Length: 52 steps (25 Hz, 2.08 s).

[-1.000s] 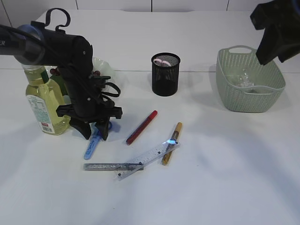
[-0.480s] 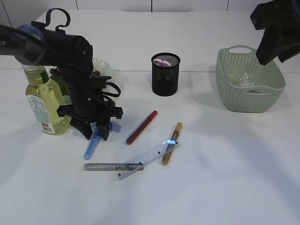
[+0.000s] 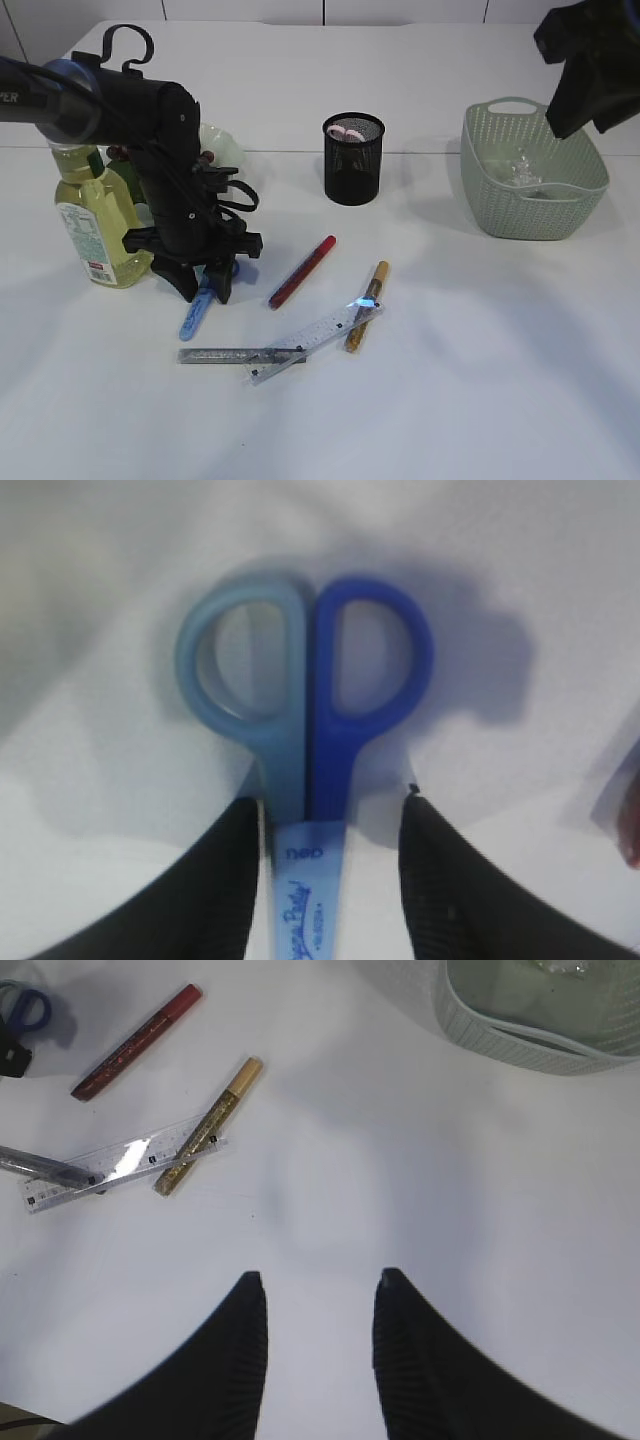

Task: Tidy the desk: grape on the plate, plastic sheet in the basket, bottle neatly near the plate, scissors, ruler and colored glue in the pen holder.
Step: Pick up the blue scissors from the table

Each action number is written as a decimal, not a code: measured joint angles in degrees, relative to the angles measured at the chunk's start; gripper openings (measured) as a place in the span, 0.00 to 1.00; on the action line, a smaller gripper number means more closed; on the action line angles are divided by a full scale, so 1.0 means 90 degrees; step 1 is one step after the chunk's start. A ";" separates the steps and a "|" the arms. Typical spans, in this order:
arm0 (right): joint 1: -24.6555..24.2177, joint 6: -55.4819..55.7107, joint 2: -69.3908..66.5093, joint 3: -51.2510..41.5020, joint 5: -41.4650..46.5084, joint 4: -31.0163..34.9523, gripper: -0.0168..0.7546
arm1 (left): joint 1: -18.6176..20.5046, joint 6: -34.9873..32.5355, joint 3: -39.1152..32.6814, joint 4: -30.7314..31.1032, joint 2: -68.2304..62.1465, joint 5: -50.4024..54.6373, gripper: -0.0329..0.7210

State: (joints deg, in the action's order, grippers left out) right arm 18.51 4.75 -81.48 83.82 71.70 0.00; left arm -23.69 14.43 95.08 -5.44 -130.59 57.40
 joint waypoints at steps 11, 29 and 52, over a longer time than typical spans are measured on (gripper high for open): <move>0.0000 0.0000 0.0000 0.0000 -0.0013 0.0000 0.41 | 0.0000 0.0000 0.0019 0.0000 -0.0025 0.0000 0.34; 0.0000 -0.0012 0.0000 0.0000 -0.0013 0.0000 0.41 | 0.0000 -0.0250 0.0019 0.0000 -0.0025 0.0049 0.25; 0.0000 -0.0012 0.0000 0.0000 -0.0013 0.0000 0.41 | 0.0000 -0.0562 0.0119 -0.0029 -0.0025 0.0710 0.25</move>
State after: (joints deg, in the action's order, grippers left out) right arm 18.51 4.63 -81.48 83.82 71.59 0.00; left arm -23.69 9.37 96.15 -5.70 -130.81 63.79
